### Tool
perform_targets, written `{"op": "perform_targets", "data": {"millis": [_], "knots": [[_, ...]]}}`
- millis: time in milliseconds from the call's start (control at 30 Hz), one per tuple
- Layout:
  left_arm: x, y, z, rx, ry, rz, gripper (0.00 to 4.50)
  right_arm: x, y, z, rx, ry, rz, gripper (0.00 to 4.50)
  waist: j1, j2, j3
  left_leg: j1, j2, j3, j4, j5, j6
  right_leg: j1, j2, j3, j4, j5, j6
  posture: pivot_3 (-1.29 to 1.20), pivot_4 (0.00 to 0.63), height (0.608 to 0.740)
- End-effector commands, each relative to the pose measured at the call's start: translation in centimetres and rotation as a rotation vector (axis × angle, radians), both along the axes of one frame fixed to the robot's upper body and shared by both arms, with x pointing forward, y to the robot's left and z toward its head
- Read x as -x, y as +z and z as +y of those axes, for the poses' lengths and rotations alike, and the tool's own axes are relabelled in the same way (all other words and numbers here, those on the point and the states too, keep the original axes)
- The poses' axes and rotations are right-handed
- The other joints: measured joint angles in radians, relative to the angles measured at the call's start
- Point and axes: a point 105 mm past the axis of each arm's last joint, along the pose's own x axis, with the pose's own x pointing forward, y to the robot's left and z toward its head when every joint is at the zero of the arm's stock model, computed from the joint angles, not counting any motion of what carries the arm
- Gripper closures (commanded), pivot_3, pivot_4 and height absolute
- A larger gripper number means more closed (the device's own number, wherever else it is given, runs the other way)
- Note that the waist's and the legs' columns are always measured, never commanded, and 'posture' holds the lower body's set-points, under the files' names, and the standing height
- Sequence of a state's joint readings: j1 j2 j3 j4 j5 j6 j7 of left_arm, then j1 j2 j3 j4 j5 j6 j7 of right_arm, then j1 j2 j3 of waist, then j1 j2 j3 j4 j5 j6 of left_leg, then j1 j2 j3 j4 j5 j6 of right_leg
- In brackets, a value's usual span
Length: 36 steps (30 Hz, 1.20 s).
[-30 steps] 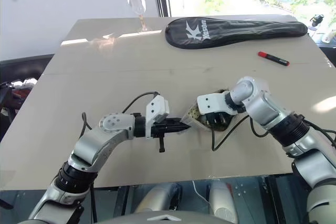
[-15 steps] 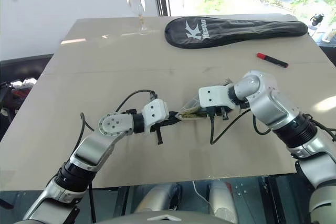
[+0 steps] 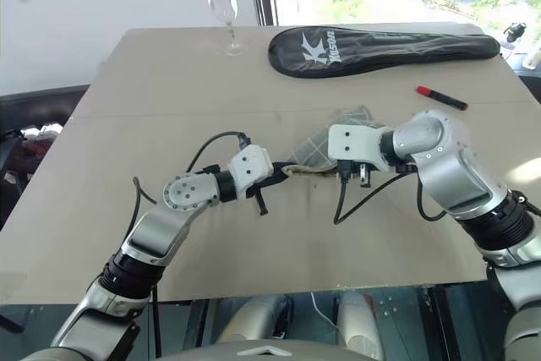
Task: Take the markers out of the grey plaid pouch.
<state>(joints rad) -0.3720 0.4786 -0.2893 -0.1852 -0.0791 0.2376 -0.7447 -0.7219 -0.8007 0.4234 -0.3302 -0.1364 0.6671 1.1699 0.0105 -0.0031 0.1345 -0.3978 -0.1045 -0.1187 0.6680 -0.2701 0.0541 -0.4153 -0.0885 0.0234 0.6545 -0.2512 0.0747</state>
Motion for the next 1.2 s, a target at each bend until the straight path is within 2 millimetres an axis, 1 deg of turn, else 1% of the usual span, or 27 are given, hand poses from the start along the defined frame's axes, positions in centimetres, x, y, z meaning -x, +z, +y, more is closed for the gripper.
{"op": "perform_targets", "data": {"millis": [33,133,200,333,400,500,567,633,733,867,967,1067,1133,1200], "knots": [[-0.7,2.5,0.2,-0.002,0.053,-0.127,4.50,-1.9,1.6,1.0,-0.044,-0.058,-0.162,4.11,-0.002,0.000,0.000,0.000,0.000,0.000,0.000,0.000,0.000,0.000,0.000,0.000,0.000,0.000,0.000,0.00,0.150,0.740],[-1.0,3.0,-0.3,-0.009,0.084,-0.174,4.50,-3.4,2.2,1.1,-0.093,-0.139,-0.229,4.11,0.000,0.000,0.000,0.000,0.000,0.000,0.000,0.000,0.000,0.000,0.000,0.000,0.001,0.000,0.000,0.00,0.150,0.740],[-1.2,3.2,-0.7,-0.005,0.114,-0.205,4.50,-4.2,2.0,1.2,-0.125,-0.195,-0.250,4.11,0.002,0.000,0.000,0.000,-0.001,0.001,0.000,0.000,0.000,0.000,0.000,0.000,0.001,0.000,0.000,0.00,0.150,0.740],[-1.4,3.3,-1.2,-0.014,0.179,-0.255,4.50,-4.6,1.8,2.2,-0.214,-0.252,-0.248,4.11,0.001,0.000,0.000,0.000,-0.001,0.000,0.000,0.000,0.000,0.000,0.000,0.000,0.000,0.000,0.000,0.00,0.150,0.740],[-1.4,3.3,-1.4,-0.019,0.209,-0.274,4.50,-5.0,1.5,2.1,-0.177,-0.291,-0.275,4.11,0.001,0.000,0.000,0.000,-0.001,0.000,0.000,0.000,0.000,-0.001,0.000,0.000,0.000,0.000,0.000,0.00,0.150,0.740],[-1.7,3.4,-1.6,-0.051,0.257,-0.325,4.50,-5.2,1.3,2.4,-0.122,-0.289,-0.319,4.11,0.001,0.000,0.000,0.000,-0.001,0.000,0.000,0.000,0.000,0.000,0.001,0.000,0.001,0.000,0.000,0.00,0.150,0.740],[-2.1,3.5,-1.3,-0.077,0.304,-0.363,4.50,-5.1,1.6,3.0,-0.126,-0.284,-0.334,4.11,0.001,0.000,0.000,0.000,-0.001,0.000,0.000,0.000,0.000,-0.001,0.001,0.000,0.001,0.000,0.000,0.00,0.150,0.740],[-2.4,3.5,-1.0,-0.133,0.332,-0.411,4.50,-5.1,2.5,3.5,-0.146,-0.287,-0.347,4.11,-0.005,0.000,0.000,0.000,-0.001,0.001,0.000,0.000,0.000,-0.001,0.001,0.000,0.001,0.000,0.000,0.00,0.150,0.740],[-2.9,3.1,-0.4,-0.213,0.364,-0.464,4.50,-5.1,3.4,3.7,-0.166,-0.309,-0.353,4.11,-0.014,0.000,0.000,0.000,-0.001,0.001,0.000,0.000,0.000,-0.002,0.001,0.001,0.002,0.000,0.000,0.00,0.150,0.740],[-3.6,2.9,0.5,-0.259,0.423,-0.479,4.50,-4.6,3.5,3.9,-0.144,-0.302,-0.340,4.11,-0.015,0.000,0.000,0.000,-0.002,0.001,0.000,0.000,0.000,-0.002,0.001,0.000,0.002,0.000,0.000,0.00,0.150,0.740],[-3.9,2.7,1.4,-0.284,0.470,-0.477,4.50,-4.3,3.3,3.4,-0.105,-0.285,-0.348,4.11,-0.015,0.000,0.000,0.000,-0.002,0.001,0.000,0.000,0.000,-0.002,0.001,0.000,0.002,0.000,0.000,0.00,0.150,0.740],[-4.3,2.8,2.2,-0.289,0.514,-0.475,4.50,-4.4,2.8,2.2,-0.073,-0.301,-0.341,4.11,-0.016,0.000,0.000,0.000,-0.002,0.000,0.000,0.000,0.000,-0.002,0.001,0.000,0.002,0.000,0.000,0.00,0.150,0.740],[-4.5,2.7,2.9,-0.294,0.537,-0.469,4.50,-4.6,2.5,0.9,-0.043,-0.325,-0.344,4.11,-0.016,0.000,0.000,0.000,-0.002,0.000,0.000,0.000,0.000,-0.002,0.001,0.000,0.002,0.000,0.000,0.00,0.150,0.740],[-4.6,2.5,3.9,-0.303,0.563,-0.455,4.50,-4.7,2.0,-1.1,-0.008,-0.377,-0.333,4.11,-0.016,0.000,0.000,0.000,-0.002,0.001,0.000,0.000,0.000,-0.002,0.001,0.000,0.002,0.000,0.000,0.00,0.150,0.740]]}}
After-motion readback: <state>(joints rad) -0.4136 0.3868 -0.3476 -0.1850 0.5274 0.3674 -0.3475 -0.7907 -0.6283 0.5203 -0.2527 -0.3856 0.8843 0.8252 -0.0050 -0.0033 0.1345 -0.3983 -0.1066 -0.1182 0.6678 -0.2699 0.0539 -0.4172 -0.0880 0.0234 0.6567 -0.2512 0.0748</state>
